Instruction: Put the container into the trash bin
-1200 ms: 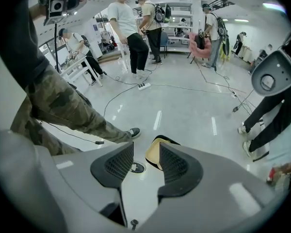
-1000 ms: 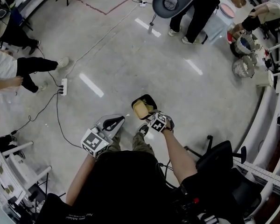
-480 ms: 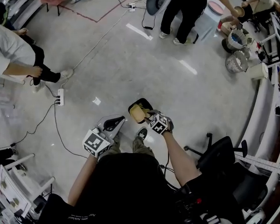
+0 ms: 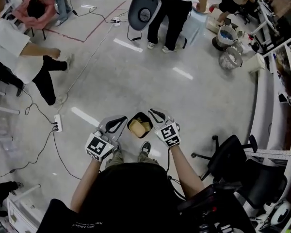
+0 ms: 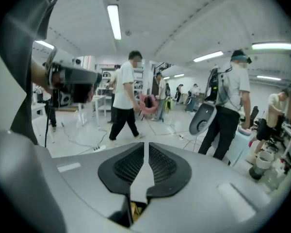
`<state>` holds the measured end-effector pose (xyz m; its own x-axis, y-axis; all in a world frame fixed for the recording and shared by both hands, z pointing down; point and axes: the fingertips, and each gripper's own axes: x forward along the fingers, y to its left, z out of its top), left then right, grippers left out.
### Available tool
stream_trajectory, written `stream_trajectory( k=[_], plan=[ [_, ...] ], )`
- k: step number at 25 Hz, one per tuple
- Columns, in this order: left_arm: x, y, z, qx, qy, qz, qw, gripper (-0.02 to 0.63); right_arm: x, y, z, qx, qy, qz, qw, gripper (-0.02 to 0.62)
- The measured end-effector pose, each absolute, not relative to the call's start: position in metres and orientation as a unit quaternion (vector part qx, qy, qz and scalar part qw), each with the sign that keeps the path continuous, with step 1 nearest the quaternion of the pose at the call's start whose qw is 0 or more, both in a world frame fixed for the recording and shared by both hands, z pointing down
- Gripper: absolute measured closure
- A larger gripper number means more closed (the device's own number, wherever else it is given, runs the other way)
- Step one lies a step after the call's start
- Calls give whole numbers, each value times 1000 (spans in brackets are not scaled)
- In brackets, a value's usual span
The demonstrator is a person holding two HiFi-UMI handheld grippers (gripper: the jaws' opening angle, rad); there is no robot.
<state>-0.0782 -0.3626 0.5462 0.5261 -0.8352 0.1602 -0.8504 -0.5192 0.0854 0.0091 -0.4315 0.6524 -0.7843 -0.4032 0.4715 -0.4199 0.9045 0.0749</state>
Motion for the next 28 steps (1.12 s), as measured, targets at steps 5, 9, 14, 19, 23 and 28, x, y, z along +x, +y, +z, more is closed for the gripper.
stream_trajectory(
  k=[5,9,14,19,23,28],
  plan=[
    [-75,-383,519,874,-483,42,27,603,10,-438,541,277,-952,-9,127,566],
    [-69,-394,485,872,-489,26,21,603,6,-430,477,292,-951,-45,87,575],
    [-43,-426,456,878,-476,-4,-45,603,25,-439,439,326,-942,-67,36,574],
    [-32,-440,419,874,-476,-28,-93,603,32,-435,418,331,-938,-96,23,561],
    [-24,-432,412,873,-473,-25,-113,603,37,-429,416,340,-935,-100,23,561],
    [-23,-430,399,871,-473,-46,-124,603,38,-429,413,351,-931,-94,19,561]
  ],
)
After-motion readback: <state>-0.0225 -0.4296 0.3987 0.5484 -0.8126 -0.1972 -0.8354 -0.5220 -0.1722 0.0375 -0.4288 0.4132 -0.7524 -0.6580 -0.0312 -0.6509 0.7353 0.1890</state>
